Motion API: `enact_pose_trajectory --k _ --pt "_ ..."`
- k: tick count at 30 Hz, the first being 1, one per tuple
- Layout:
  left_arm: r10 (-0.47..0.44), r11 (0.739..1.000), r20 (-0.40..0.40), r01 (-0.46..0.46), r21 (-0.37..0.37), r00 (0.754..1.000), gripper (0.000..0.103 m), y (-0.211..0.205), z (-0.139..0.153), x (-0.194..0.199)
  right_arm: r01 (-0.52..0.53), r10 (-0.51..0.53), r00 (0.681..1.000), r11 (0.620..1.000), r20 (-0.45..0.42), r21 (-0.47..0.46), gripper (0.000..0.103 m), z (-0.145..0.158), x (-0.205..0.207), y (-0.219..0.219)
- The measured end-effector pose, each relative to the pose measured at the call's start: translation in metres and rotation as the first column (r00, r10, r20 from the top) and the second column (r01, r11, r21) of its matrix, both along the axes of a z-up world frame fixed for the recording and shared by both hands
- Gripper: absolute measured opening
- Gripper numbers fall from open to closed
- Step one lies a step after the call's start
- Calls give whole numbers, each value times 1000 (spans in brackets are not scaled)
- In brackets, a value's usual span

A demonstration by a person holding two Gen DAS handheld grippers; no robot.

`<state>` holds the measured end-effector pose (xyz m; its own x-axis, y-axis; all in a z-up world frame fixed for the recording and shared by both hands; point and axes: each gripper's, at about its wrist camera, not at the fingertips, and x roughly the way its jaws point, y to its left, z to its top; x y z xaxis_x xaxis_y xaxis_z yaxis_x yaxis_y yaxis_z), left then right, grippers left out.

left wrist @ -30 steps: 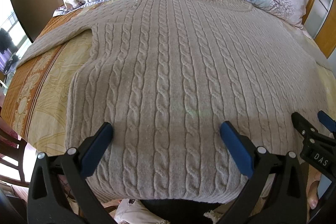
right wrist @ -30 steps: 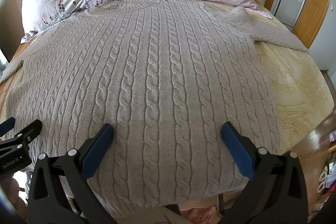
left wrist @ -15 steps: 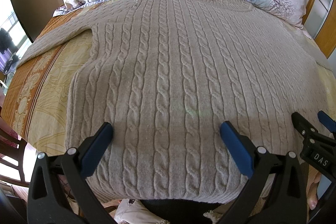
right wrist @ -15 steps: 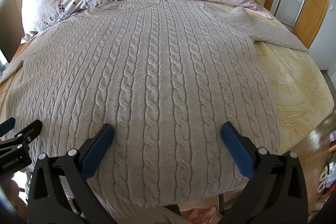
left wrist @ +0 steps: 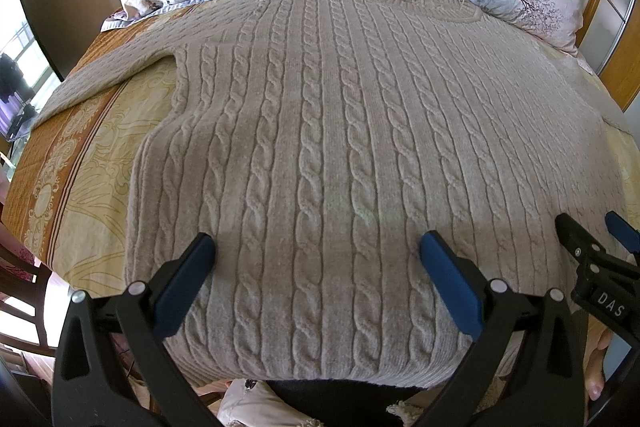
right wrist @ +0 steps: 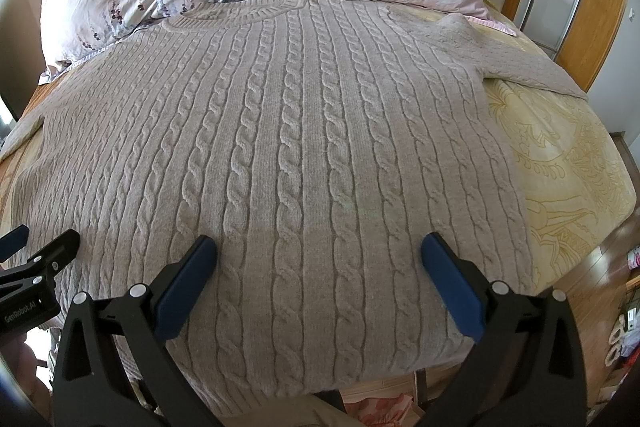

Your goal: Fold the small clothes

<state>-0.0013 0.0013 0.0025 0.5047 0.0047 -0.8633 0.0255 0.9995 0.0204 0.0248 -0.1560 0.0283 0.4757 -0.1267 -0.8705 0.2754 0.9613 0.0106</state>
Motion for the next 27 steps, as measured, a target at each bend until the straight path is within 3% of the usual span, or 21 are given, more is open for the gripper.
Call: enact_pose_trajectory --k 27 --pt "-3 1000 0 3 4 1000 101 3 1 1 -28 29 998 1000 54 -10 102 -1 -1 -1"
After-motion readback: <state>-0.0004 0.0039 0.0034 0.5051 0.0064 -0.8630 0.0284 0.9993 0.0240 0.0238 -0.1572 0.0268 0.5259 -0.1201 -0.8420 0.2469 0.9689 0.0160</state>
